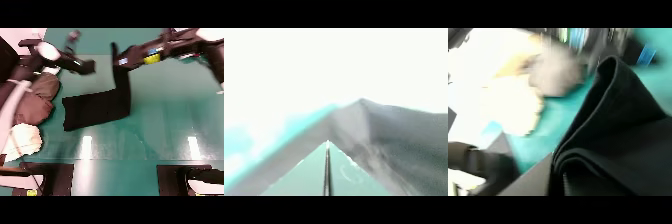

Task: Fold the shirts.

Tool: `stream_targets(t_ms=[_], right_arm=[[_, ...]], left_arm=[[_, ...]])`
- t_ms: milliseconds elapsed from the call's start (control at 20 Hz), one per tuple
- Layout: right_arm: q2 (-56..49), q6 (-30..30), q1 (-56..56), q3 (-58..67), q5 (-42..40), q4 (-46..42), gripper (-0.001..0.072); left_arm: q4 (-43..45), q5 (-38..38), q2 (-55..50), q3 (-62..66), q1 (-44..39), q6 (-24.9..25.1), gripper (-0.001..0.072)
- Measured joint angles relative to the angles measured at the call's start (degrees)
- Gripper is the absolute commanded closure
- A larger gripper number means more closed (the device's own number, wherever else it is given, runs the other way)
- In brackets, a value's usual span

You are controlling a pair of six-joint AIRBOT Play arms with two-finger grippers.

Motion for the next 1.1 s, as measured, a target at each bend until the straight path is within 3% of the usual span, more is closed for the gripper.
stream_targets(t_ms=[50,150,300,600,700,900,1100], right_arm=[[-2.1,-1.5,3.1,0.2,-1.9,1.7,0.0244],[-7.0,-3.6,8.7,1.7,-4.5,4.2,0.0244],[-13.7,-5.1,12.9,6.1,-1.9,4.9,0.0268],[-13.6,-1.6,3.7,1.4,5.9,-7.6,0.0271],[-11.4,0.8,-2.2,-4.7,6.2,-12.9,0.0095],[-10.4,4.0,-12.9,-15.8,4.4,-15.2,0.01],[-15.1,4.7,-16.2,-19.8,2.8,-10.1,0.0138]], left_arm=[[1.3,-0.5,3.3,0.3,2.9,0.0,0.0683],[3.5,-1.7,8.7,0.7,7.9,0.0,0.0683],[5.1,-3.1,14.3,1.0,13.3,0.0,0.0682],[6.2,-6.4,17.9,1.0,16.8,0.3,0.0683],[6.2,-6.9,18.2,1.0,17.1,0.4,0.0682],[6.2,-7.3,18.4,1.0,17.3,0.5,0.0682],[6.1,-7.3,18.4,0.7,17.4,0.5,0.0683]])
